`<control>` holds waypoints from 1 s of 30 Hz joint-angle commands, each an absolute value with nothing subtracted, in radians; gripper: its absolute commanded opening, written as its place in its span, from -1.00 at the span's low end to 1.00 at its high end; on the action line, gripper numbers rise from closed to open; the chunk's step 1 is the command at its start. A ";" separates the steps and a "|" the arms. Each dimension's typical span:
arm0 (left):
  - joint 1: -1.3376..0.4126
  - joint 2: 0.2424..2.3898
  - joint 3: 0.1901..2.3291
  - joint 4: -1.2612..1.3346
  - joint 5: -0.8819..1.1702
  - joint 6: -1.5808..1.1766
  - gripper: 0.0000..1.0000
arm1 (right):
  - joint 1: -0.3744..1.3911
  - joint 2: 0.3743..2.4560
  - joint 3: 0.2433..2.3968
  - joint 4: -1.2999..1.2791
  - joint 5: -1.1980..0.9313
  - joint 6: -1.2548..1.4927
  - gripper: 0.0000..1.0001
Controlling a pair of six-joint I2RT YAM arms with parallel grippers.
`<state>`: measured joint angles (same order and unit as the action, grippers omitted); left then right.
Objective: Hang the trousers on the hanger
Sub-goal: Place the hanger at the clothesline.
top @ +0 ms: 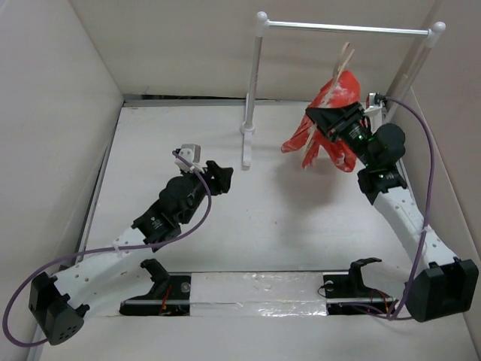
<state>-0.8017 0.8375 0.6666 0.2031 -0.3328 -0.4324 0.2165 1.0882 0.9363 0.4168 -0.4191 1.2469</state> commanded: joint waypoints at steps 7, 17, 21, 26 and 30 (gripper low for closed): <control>-0.819 0.710 0.453 0.419 -0.397 -0.373 0.08 | 0.037 1.285 1.273 0.552 -0.666 1.215 -1.00; -0.819 0.722 0.463 0.388 -0.345 -0.351 0.07 | -0.046 1.502 1.468 0.563 -0.733 1.247 -1.00; -0.819 0.758 0.486 0.370 -0.341 -0.354 0.07 | -0.086 1.566 1.509 0.540 -0.750 1.242 -1.00; -0.819 0.744 0.486 0.368 -0.339 -0.356 0.07 | -0.124 1.617 1.528 0.554 -0.785 1.255 -1.00; -0.819 0.736 0.482 0.362 -0.350 -0.354 0.07 | -0.152 1.660 1.549 0.580 -0.811 1.276 -1.00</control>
<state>-0.8124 0.7582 0.4515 0.3317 -0.3481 -0.3672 -0.1337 1.6779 1.4487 0.3614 -0.7662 1.2896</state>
